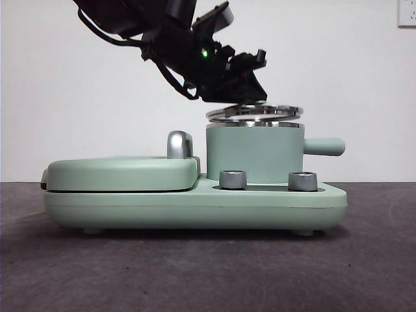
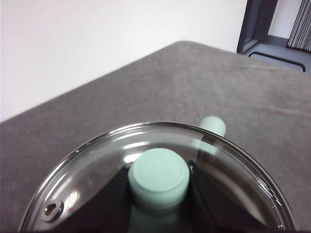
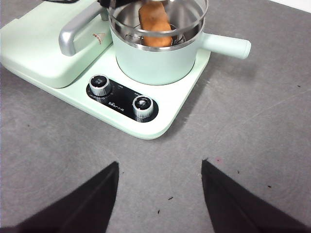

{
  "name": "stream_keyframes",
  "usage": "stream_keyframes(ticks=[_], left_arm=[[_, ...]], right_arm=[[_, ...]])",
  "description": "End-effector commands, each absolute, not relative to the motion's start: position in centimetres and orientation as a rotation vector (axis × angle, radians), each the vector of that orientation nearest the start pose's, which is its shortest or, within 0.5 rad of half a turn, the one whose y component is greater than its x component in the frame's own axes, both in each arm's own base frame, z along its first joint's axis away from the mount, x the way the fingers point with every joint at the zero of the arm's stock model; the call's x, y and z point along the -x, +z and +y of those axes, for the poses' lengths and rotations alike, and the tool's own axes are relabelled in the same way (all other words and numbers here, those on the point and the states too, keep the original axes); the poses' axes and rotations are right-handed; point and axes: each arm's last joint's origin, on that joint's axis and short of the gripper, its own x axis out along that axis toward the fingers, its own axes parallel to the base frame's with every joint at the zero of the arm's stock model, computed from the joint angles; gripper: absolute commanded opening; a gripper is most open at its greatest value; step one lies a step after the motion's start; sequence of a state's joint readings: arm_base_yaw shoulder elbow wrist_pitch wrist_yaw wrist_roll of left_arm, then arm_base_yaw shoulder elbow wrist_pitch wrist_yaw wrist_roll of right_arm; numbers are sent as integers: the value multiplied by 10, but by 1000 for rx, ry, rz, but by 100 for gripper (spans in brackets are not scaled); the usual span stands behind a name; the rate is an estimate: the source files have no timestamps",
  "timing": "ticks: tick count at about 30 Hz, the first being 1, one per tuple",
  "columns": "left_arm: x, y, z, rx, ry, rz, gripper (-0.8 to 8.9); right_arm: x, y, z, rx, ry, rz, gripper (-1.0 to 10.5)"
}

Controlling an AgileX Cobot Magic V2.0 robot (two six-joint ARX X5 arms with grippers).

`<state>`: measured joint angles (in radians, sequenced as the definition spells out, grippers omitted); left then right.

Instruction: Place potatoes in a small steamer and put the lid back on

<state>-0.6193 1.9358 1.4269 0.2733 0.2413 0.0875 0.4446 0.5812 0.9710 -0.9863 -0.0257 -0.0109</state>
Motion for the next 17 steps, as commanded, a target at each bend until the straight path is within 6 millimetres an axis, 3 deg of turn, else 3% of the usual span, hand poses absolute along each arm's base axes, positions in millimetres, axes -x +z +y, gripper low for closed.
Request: stream_keyframes(ticks=[1, 17], left_arm=[[-366, 268, -275, -148, -884, 138, 10], [-365, 262, -274, -191, -891, 188, 10]], right_arm=[[-75, 344, 37, 144, 466, 577, 263], [-75, 344, 37, 146, 460, 576, 262]])
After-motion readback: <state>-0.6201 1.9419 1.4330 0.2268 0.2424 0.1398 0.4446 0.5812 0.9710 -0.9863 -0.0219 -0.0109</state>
